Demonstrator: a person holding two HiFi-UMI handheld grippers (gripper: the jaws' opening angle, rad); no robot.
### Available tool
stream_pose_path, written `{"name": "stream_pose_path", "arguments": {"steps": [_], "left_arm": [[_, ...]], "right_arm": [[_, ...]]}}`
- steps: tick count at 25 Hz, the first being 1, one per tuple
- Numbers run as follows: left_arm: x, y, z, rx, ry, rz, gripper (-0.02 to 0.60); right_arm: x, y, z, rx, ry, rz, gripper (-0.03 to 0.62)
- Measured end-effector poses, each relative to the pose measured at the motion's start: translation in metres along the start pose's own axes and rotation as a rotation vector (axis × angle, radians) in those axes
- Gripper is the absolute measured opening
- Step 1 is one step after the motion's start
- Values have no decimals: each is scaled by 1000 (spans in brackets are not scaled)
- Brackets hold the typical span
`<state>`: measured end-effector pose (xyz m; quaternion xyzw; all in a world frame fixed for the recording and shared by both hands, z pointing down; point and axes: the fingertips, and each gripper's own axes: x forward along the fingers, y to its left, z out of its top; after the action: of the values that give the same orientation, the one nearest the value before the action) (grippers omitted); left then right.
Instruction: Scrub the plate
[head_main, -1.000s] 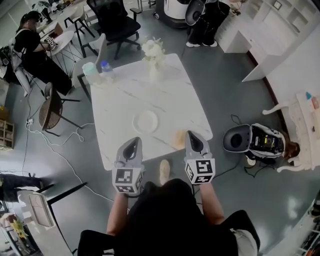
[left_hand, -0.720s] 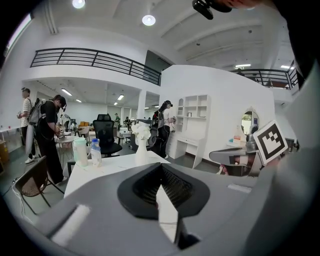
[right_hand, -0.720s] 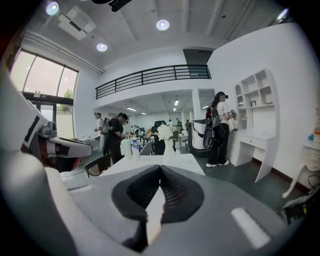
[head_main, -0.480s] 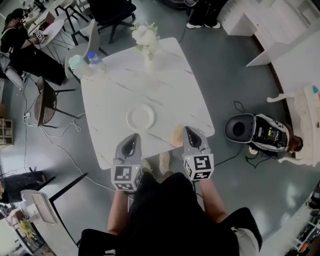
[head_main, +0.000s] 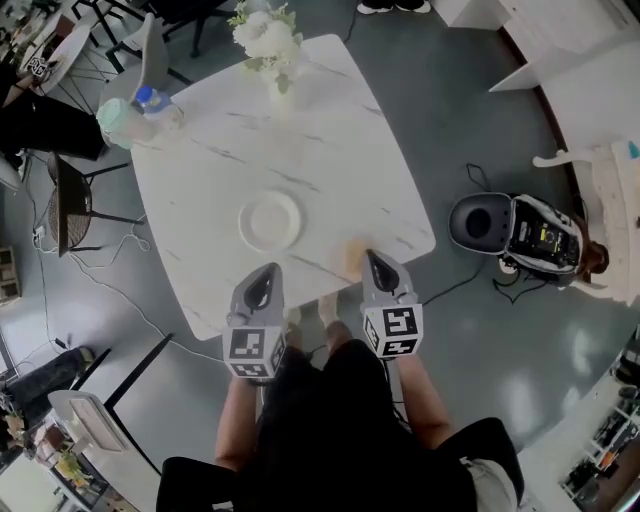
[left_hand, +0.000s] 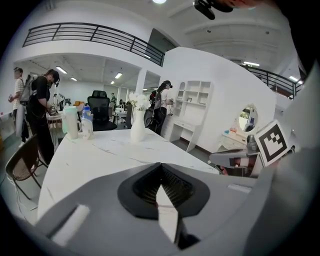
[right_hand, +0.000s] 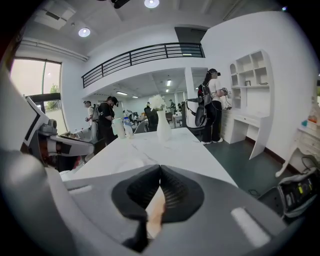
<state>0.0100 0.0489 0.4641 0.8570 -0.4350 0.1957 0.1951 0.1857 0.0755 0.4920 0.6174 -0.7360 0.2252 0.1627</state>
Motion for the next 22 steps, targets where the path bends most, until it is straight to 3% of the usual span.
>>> {"name": "stream_pose_path", "arguments": {"steps": [13,15,19,22], "left_arm": [[16,10,-61,-32,101,-30,8],[17,10,-61,-31,103,-32,8],[17,9,-58,-29,99,-31,8],[18,10,-56,-31,97,-25,8]], "right_arm": [[24,-8,-69,73,116,-47,11],[26,-10,-74,98,133,-51,42],[31,-10,-81,120,162,-38,191],[36,-13,-86,118,180,-42,238]]}}
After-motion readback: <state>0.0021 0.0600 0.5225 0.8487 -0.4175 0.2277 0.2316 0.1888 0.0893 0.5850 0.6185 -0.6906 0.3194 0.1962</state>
